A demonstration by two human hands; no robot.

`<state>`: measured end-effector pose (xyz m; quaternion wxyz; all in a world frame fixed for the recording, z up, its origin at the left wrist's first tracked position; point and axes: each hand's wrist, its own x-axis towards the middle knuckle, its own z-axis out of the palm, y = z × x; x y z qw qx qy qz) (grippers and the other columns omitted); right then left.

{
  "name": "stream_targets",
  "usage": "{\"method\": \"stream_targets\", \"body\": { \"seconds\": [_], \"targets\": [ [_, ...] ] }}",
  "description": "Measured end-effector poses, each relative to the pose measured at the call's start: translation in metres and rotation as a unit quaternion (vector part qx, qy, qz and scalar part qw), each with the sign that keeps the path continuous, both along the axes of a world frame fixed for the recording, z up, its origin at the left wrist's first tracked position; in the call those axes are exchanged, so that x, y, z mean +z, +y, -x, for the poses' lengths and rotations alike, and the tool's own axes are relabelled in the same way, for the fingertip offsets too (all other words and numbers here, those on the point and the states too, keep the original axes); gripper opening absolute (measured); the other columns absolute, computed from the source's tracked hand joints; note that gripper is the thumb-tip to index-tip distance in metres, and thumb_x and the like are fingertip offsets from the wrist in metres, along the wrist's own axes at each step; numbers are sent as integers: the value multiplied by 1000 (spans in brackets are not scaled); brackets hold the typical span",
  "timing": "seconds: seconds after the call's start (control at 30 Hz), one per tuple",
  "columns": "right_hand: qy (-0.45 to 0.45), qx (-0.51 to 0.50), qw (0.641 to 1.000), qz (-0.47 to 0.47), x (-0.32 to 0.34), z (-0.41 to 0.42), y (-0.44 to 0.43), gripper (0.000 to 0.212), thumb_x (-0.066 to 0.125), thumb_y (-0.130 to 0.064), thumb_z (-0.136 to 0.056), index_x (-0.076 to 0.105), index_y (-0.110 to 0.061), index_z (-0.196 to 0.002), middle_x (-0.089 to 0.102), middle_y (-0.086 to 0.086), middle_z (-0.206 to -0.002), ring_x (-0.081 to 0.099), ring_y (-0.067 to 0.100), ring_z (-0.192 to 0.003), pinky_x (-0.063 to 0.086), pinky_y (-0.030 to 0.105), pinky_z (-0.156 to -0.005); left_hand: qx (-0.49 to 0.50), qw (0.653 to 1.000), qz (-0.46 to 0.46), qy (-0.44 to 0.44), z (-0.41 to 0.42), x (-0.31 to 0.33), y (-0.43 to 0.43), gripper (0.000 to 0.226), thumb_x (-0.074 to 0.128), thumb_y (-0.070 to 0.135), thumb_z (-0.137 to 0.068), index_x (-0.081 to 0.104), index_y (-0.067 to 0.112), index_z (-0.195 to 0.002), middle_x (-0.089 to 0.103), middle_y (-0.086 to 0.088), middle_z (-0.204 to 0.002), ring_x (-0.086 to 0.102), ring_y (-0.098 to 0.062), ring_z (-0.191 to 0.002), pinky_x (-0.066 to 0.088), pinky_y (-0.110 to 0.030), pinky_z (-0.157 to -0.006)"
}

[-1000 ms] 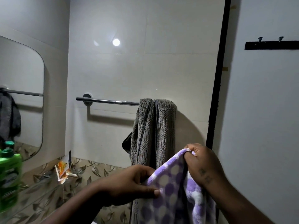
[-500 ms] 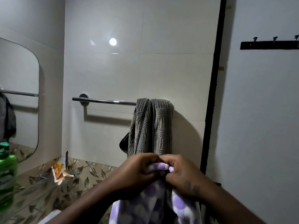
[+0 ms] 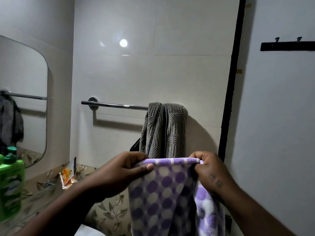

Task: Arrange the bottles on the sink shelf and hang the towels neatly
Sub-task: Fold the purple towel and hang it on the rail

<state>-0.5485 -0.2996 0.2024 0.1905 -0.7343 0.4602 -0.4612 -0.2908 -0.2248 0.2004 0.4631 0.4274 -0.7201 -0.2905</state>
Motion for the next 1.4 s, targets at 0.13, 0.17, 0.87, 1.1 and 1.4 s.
{"method": "stream_targets", "body": {
  "seconds": [0.13,0.17,0.87,1.1,1.4],
  "targets": [
    [-5,-10,1000,-2,-1,5,-7,29,49,-12,-71,70,-28,-82,71,-9,-67,61,8,-61,47,28,-64,-47,991,-27,122,4,3,2,40,71,40,-91,68,0,-90,59,-17,-83,46,-28,-77,32,-41,-61],
    [-15,-16,1000,4,-1,6,-8,28,54,-14,-73,69,-31,-89,72,-9,-75,65,11,-69,50,29,-68,-52,986,-33,153,7,3,3,37,70,34,-93,68,-3,-93,59,-18,-83,48,-26,-73,37,-35,-58],
    [-146,60,988,3,-4,-21,13,13,80,-30,-77,71,-29,-86,75,3,-80,72,27,-80,60,51,-80,22,939,-74,336,90,-20,-36,7,66,0,-96,59,-1,-97,60,-21,-76,59,-21,-57,56,-31,-50],
    [-122,21,991,53,0,-16,35,20,85,-12,-76,73,-28,-81,77,-4,-75,75,19,-74,62,47,-75,7,943,-90,319,91,-22,-39,18,64,-2,-97,59,-7,-114,63,-29,-91,62,-30,-73,60,-36,-56],
    [32,-44,989,136,-31,-20,45,32,74,-41,-74,65,-48,-104,72,-16,-88,68,-2,-81,56,23,-74,18,940,-123,317,90,-27,-45,23,62,-11,-93,62,-3,-115,69,-31,-88,67,-32,-72,57,-30,-52]
  ]
}}
